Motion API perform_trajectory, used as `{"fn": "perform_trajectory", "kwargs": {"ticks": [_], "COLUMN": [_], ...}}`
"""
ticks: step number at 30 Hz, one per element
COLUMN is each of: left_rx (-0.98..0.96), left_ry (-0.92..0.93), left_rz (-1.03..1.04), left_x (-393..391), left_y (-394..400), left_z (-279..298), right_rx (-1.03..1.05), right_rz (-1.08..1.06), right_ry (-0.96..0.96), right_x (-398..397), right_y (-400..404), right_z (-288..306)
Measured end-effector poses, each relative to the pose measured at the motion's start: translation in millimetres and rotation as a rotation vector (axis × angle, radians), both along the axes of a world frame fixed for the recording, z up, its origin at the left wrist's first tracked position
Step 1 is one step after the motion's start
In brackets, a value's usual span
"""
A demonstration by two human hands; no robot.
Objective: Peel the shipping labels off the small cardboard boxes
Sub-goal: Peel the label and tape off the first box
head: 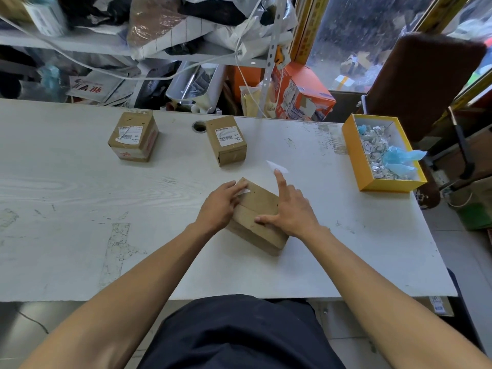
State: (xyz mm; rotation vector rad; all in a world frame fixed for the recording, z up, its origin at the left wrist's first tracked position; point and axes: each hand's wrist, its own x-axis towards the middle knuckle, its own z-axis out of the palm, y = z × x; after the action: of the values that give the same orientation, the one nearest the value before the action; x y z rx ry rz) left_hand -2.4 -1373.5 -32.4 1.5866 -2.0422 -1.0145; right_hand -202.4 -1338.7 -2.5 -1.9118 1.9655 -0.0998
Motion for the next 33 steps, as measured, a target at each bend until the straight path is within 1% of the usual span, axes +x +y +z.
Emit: {"fn": "perform_trajectory", "kwargs": {"ticks": [4, 7, 10, 12, 15, 17, 22, 26, 29, 33], "left_rx": [-0.025, -0.063, -0.113, -0.099, -0.055, -0.043, -0.031, -0.049, -0.082, -0.071], "left_ry": [0.064, 0.078, 0.048, 0.062, 0.123, 0.163, 0.2, 0.17, 0.12, 0.06], "left_rz": [0.047, 0.061, 0.097, 0.122, 0.156, 0.149, 0.071, 0.185, 0.264, 0.244], "left_x": [-4.7, -5.4, -6.6, -8.8, -11.3, -10.1, -8.5, -17.5, -26.9, -27.6], "left_y": [-1.0, -2.3, -5.7, -7.2, -7.4, -7.1, -5.2, 0.3, 11.1, 18.3], "left_z": [1.6, 2.7, 0.0, -2.2, -3.3, -2.9, -1.8, -11.3, -12.9, -12.8], "right_rx": [0.041, 0.027, 0.025, 0.019, 0.02, 0.034, 0.061, 0.053, 0.026, 0.015], "right_rz": [0.025, 0.01, -0.02, -0.052, -0.08, -0.092, -0.095, -0.1, -0.06, -0.029], "right_ry": [-0.132, -0.161, -0.165, -0.201, -0.331, -0.383, -0.349, -0.319, -0.279, -0.284], "right_x": [3.2, 5.5, 10.7, 15.3, 21.3, 23.9, 27.4, 28.7, 29.8, 30.9], "right_y": [9.3, 14.6, 16.3, 15.5, 15.8, 18.5, 26.7, 30.0, 31.4, 31.9], "right_z": [-4.4, -10.0, -9.3, -7.3, -8.1, -8.9, -7.5, -5.4, -4.2, -2.6]}}
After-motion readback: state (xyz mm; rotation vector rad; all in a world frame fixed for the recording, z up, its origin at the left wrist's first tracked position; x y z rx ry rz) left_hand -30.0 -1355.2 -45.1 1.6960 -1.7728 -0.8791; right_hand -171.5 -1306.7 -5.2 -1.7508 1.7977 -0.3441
